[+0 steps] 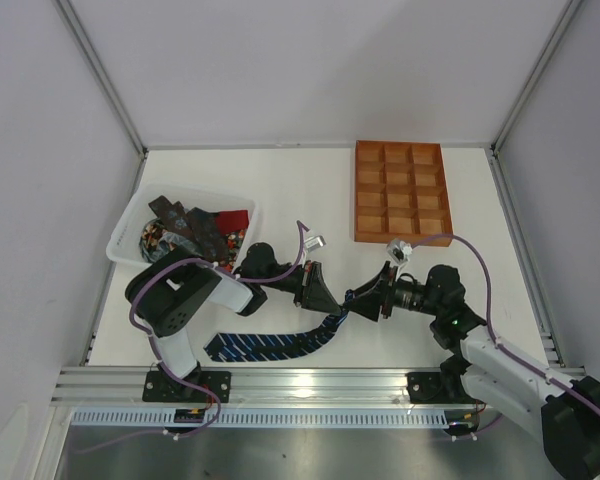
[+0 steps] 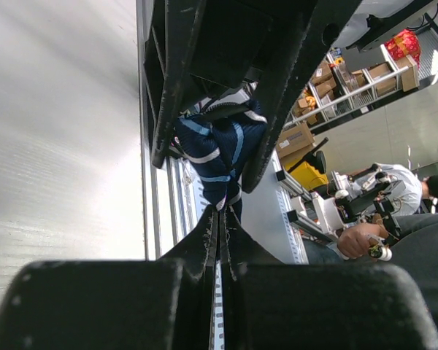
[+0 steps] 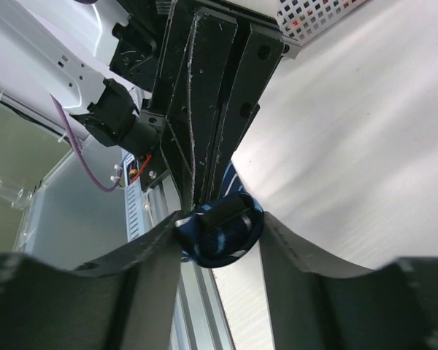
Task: Roll the ties
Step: Roll the tie
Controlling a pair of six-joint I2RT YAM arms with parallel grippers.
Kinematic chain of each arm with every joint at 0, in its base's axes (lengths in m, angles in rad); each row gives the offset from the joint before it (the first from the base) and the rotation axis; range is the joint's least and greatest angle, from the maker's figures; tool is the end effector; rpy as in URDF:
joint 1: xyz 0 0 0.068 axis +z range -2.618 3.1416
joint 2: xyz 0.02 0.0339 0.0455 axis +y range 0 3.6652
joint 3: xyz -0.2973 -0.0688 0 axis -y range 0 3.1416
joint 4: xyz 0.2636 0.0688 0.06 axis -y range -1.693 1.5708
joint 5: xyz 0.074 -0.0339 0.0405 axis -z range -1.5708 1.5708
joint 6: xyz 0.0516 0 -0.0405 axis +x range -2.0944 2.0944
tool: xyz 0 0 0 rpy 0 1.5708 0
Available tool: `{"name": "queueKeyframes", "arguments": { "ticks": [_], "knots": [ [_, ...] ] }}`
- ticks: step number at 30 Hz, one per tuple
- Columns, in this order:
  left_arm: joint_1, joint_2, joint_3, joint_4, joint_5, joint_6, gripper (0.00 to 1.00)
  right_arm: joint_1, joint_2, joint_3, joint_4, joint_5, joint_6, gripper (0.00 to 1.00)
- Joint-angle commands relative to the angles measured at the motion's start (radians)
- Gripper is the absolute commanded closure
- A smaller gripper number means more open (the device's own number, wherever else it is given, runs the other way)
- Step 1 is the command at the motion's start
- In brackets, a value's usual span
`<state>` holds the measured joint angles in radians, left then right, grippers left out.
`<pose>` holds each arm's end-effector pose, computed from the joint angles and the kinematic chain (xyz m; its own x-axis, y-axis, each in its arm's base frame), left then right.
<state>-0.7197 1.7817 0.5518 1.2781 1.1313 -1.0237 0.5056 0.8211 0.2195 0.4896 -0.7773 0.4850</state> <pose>0.2119 -0.2479 0.1805 -0.8012 0.2191 -0.5568 0.5305 -0.1706 -0.8304 0.1389 0.1183 0.2190 -0.5317 0.0855 -0.8426 -0.7993 0.2783 0.5326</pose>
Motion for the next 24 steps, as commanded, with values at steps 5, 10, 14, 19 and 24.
{"name": "queueKeyframes", "arguments": {
  "ticks": [5, 10, 14, 19, 24],
  "knots": [
    [-0.001, -0.019, 0.007, 0.402, 0.007, 0.022, 1.0, 0.024, 0.033, 0.038, 0.066, -0.011, 0.0, 0.67],
    [0.002, -0.074, 0.007, 0.177, -0.03, 0.15, 0.9, 0.043, 0.03, 0.063, -0.02, -0.002, -0.054, 0.97],
    [0.014, -0.187, 0.014, -0.325, -0.152, 0.449, 0.6, 0.076, -0.022, 0.075, -0.135, 0.062, -0.109, 1.0],
    [0.037, -0.317, 0.019, -0.66, -0.341, 0.597, 0.56, 0.148, -0.088, 0.081, -0.281, 0.208, -0.172, 1.0],
    [0.048, -0.489, -0.025, -0.881, -0.535, 0.594, 0.72, 0.249, -0.083, 0.115, -0.39, 0.331, -0.215, 1.0]
  ]
}}
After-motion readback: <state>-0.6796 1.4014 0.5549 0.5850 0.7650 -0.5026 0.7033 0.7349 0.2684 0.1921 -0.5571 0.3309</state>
